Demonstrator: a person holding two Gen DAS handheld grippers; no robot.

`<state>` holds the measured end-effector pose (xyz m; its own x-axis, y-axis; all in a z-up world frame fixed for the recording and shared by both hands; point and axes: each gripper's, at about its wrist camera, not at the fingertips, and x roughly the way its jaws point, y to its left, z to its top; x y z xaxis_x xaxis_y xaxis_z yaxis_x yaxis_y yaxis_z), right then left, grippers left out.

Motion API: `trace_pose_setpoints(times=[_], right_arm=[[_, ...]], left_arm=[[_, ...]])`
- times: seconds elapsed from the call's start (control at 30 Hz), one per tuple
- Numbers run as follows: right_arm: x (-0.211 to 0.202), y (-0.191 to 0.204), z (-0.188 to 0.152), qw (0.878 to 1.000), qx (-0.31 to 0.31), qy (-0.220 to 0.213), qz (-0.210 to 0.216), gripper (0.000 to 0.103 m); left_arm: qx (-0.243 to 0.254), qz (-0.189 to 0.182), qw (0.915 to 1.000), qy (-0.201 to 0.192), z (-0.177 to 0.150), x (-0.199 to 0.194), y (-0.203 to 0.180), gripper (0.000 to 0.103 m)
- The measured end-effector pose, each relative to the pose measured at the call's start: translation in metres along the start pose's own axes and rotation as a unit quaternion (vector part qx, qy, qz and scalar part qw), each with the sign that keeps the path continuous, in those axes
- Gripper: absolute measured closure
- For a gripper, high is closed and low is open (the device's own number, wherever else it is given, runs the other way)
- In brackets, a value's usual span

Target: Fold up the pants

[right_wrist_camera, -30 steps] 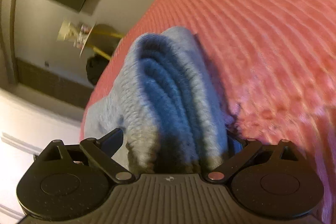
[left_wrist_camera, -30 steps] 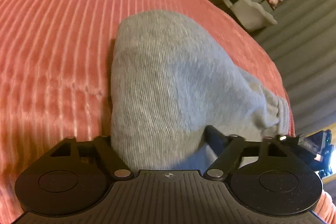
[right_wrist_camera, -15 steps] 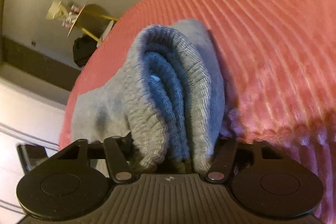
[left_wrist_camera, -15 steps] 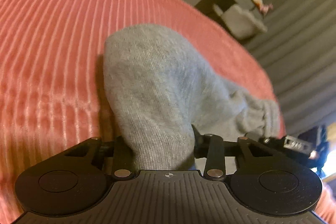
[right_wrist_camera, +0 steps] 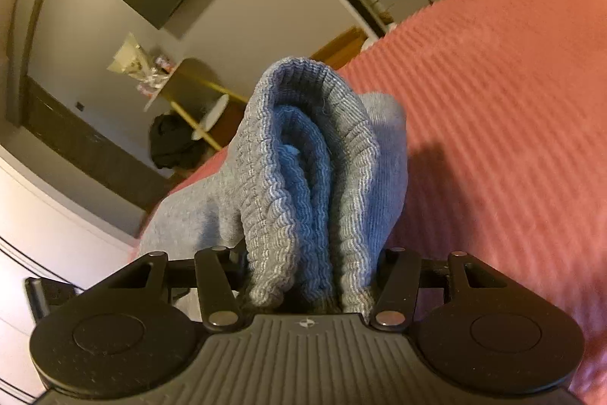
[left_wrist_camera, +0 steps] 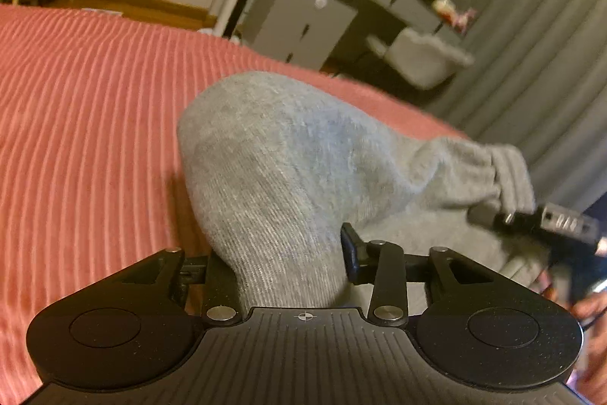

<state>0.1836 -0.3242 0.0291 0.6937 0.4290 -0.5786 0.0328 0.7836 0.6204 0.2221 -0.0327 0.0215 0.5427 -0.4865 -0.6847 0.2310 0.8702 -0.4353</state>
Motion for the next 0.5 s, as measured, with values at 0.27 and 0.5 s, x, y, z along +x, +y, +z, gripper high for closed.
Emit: trace_pose_setpoints(times=[0.27,0.5], right_arm=[[-0.04,-0.014,-0.036,0.985,0.09,-0.106,-0.102,0.03],[-0.05,-0.033,-0.101,0.981,0.166,-0.084,-0.05,0.028]], left_arm=[[-0.056,0.072,0.9947,-0.047,-0.059,-0.039,0.019,0.041],[-0.212,-0.003,0.9737,-0.083,-0.125,-0.083,0.027,0.042]])
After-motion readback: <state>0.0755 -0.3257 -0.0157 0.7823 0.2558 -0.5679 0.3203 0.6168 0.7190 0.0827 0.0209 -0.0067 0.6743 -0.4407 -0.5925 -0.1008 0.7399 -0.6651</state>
